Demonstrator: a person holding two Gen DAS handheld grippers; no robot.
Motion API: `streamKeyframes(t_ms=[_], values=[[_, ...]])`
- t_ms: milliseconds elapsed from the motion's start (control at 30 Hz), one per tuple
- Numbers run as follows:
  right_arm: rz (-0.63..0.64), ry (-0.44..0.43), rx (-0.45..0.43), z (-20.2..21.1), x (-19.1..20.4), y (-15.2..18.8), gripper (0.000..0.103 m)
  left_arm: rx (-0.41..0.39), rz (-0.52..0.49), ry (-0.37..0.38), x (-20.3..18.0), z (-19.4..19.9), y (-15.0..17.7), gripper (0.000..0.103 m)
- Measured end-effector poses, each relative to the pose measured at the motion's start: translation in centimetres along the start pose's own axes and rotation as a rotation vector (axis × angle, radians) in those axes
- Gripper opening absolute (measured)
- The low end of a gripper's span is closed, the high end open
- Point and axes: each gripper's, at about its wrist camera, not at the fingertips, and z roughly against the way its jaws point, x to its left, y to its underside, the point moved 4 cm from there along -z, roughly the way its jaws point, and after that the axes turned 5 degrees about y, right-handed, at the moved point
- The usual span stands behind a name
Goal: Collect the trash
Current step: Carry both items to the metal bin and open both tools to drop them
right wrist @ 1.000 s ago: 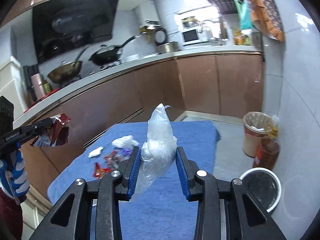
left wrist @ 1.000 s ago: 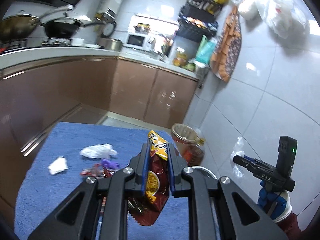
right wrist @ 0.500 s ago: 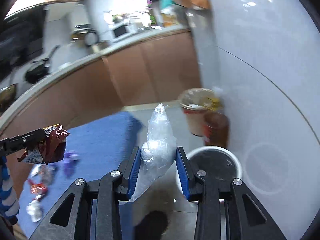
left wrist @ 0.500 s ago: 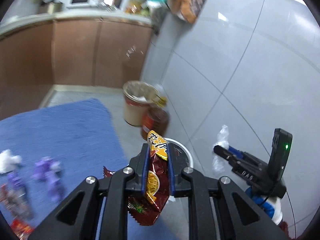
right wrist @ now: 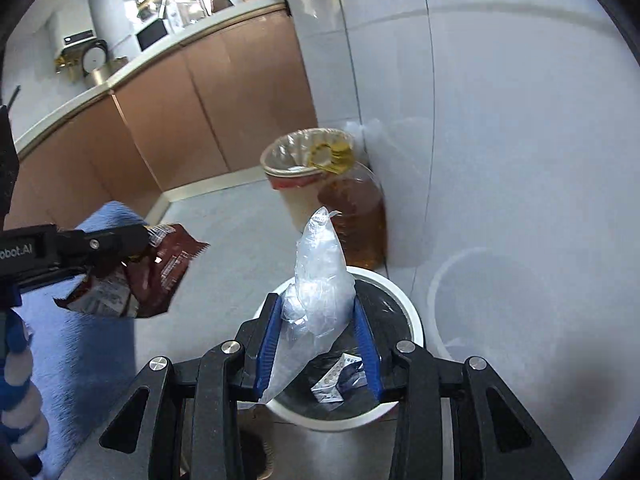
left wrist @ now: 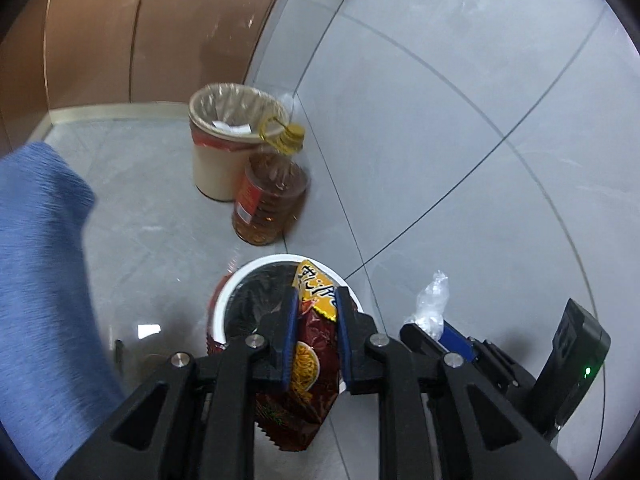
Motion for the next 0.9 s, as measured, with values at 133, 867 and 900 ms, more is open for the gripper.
streamKeyframes(t_ms=[133,867,900], values=[[0.016,0.042,0.015,-1.5,-0.4,0.3,0.038,0.024,0.052,0.028,0.6,-2.2,-0.1,0.035],[0.009,0.03,-0.082,5.6,3.7,-1.6,0.083,-0.216,-0.003,-0.118,0.1,11.2,2.4,0.041],[0.014,0.033,-0.093,6.2,4.1,-1.8,0.084,-0.235,-0.008,-0.124,0.0,12.3,2.6,0.041]])
